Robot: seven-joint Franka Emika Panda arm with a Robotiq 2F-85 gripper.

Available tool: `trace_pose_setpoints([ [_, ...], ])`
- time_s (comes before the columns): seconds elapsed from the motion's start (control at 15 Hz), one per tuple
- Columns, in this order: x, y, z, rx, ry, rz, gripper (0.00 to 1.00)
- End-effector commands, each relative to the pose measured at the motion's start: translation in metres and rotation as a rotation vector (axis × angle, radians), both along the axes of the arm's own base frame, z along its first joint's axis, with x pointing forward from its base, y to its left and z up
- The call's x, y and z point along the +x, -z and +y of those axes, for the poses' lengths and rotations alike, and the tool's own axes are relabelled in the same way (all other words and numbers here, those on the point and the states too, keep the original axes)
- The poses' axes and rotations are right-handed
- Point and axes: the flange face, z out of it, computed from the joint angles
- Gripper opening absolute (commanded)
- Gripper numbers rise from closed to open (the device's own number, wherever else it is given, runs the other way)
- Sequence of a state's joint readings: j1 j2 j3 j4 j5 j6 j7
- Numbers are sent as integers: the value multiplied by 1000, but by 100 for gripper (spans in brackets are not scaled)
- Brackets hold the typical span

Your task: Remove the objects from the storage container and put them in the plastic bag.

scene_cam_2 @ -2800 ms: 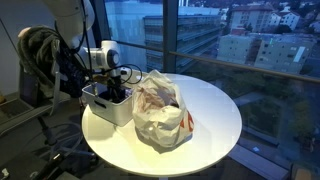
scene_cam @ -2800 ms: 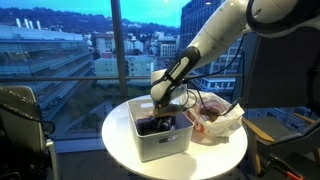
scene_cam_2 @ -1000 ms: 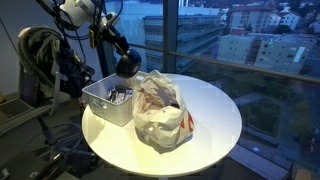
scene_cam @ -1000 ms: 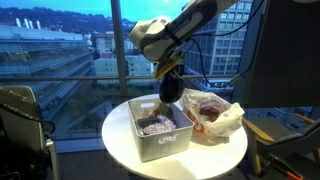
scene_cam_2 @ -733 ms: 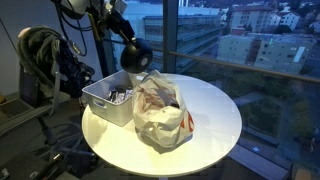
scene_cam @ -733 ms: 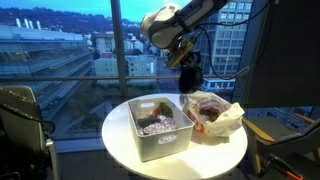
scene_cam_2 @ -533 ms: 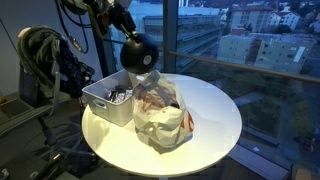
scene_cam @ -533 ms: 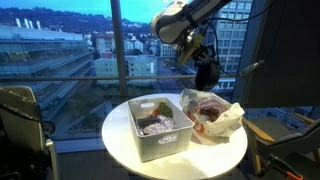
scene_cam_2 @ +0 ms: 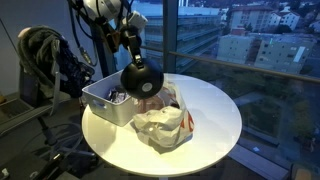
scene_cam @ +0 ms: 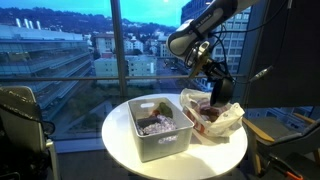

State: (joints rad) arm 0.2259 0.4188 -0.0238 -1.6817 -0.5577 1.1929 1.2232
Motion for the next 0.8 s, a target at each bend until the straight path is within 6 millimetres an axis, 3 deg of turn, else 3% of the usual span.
trace_pose_setpoints([
  [0.0,13,33,-10,17,37,-91,6],
  [0.27,30,56,-34,-58,-11,-183,6],
  [0.33,31,59,-39,-66,-11,-197,13],
  [0.4,32,59,-43,-51,7,-214,32],
  [0.73,43,40,-40,28,21,-297,69],
])
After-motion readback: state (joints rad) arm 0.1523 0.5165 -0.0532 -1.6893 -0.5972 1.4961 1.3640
